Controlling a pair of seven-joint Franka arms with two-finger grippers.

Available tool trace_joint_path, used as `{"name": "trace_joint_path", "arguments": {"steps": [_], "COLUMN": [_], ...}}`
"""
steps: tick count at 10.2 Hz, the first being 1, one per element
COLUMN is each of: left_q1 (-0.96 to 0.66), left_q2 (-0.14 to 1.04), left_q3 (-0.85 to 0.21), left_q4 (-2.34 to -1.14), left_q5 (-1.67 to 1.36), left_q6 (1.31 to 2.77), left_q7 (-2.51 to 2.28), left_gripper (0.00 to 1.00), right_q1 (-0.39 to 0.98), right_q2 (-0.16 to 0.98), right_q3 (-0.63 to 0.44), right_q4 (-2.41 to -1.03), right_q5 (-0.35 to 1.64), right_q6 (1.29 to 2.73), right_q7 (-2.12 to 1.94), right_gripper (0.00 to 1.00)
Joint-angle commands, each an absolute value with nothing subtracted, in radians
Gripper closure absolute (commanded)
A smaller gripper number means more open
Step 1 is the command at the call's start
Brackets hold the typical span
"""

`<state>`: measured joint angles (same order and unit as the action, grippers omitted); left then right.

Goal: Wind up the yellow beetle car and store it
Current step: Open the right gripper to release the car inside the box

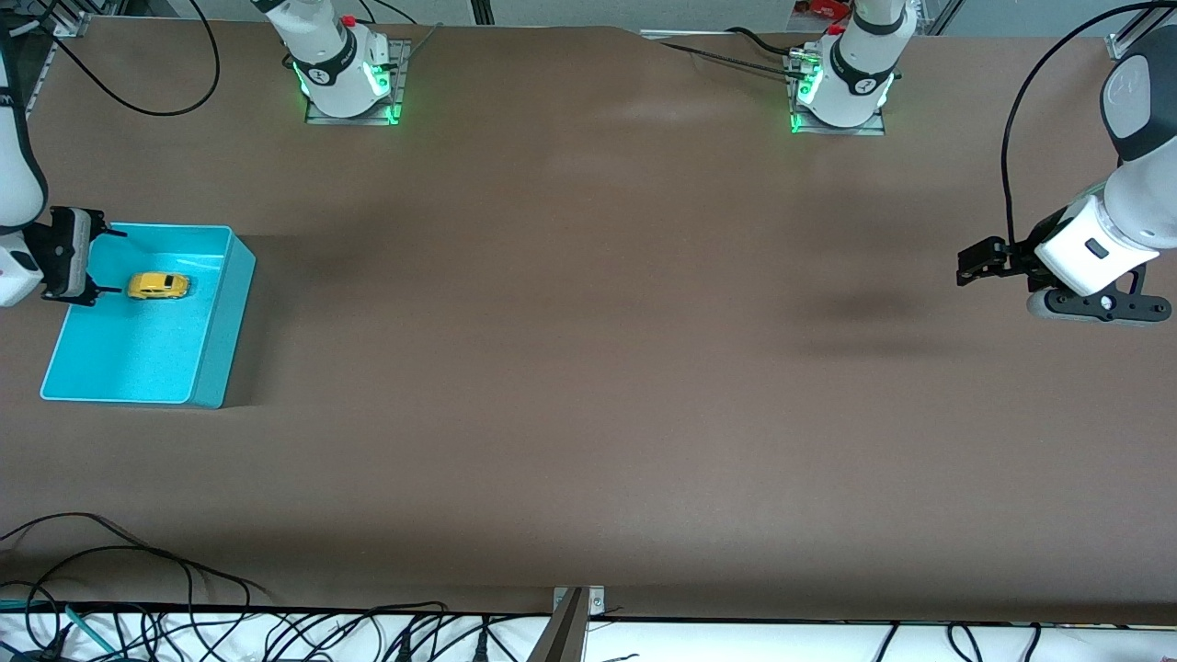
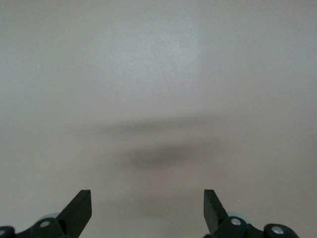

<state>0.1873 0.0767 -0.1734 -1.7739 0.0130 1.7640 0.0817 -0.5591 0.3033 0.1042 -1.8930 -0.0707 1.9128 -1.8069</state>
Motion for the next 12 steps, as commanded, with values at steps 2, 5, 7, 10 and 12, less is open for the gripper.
{"name": "trace_joint_path", "arguments": {"steps": [2, 5, 7, 10, 12], "left_q1": [0.196, 0.196, 0.196, 0.196, 0.196], "left_q2": [0.064, 0.064, 0.064, 0.066, 0.064], "left_q3": [-0.176, -0.176, -0.176, -0.176, -0.176], "left_q4": [-1.779, -1.779, -1.779, -1.779, -1.779], "left_q5": [0.002, 0.002, 0.002, 0.002, 0.002], "left_q6": [1.755, 1.755, 1.756, 1.756, 1.755], "left_q7": [0.104, 0.104, 0.104, 0.104, 0.104], "left_gripper": [0.00, 0.00, 0.00, 0.00, 0.00], "right_q1": [-0.505, -0.413, -0.336, -0.215, -0.149], "right_q2": [0.210, 0.172, 0.146, 0.029, 0.002], "right_q3": [0.101, 0.101, 0.101, 0.104, 0.104], "right_q4": [-1.859, -1.792, -1.775, -1.782, -1.775], "right_q5": [0.014, 0.070, 0.072, 0.063, 0.057], "right_q6": [1.861, 1.819, 1.819, 1.815, 1.813], "right_q7": [-1.468, -1.000, -0.733, -0.331, -0.162], "right_gripper": [0.00, 0.00, 0.00, 0.00, 0.00]}}
